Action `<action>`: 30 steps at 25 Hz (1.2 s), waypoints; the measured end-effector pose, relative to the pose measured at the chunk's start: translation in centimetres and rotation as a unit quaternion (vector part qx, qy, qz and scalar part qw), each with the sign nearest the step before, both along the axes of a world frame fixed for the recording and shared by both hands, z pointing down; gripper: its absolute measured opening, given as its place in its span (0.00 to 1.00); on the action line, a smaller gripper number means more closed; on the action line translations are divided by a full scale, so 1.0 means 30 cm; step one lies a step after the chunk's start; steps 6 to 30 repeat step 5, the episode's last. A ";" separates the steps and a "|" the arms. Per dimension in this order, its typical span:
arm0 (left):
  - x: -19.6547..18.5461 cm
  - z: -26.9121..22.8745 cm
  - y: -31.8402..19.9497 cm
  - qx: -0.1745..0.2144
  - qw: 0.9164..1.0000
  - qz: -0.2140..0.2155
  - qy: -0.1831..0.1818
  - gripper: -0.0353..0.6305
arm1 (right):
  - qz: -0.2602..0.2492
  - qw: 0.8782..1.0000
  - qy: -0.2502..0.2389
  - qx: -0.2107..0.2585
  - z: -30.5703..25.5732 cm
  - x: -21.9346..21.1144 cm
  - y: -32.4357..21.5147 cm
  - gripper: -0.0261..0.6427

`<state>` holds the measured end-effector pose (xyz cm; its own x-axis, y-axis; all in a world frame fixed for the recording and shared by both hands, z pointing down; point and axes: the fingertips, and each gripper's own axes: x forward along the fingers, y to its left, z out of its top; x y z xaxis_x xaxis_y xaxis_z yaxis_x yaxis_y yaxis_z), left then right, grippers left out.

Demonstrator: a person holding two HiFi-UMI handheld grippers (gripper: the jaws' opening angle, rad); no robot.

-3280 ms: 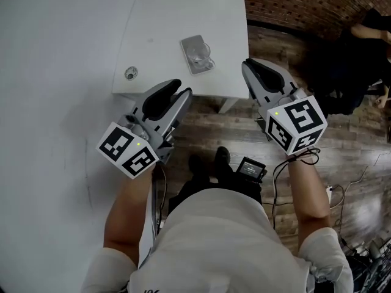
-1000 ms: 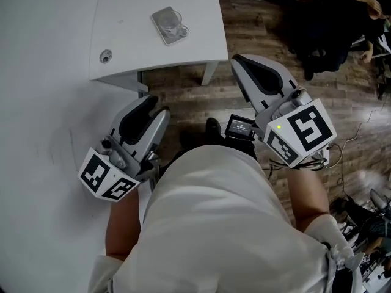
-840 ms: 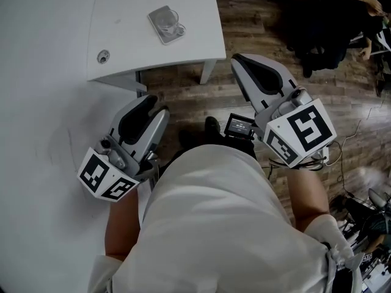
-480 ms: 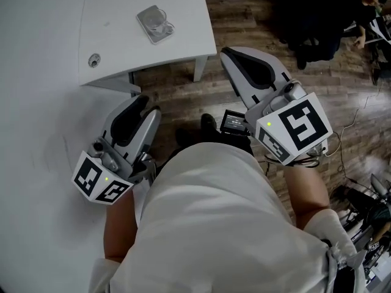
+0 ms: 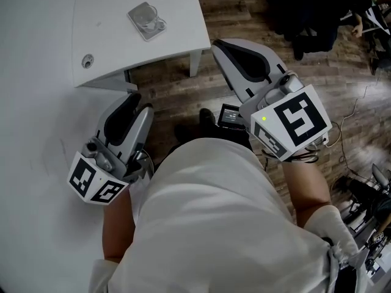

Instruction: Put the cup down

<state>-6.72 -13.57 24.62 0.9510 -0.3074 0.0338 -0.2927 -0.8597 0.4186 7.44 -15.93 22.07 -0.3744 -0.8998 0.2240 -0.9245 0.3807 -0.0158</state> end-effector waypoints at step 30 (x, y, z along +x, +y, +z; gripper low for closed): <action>-0.006 0.005 -0.003 -0.004 1.000 0.004 -0.001 0.25 | 0.004 1.000 0.000 0.000 0.000 -0.004 0.000 0.06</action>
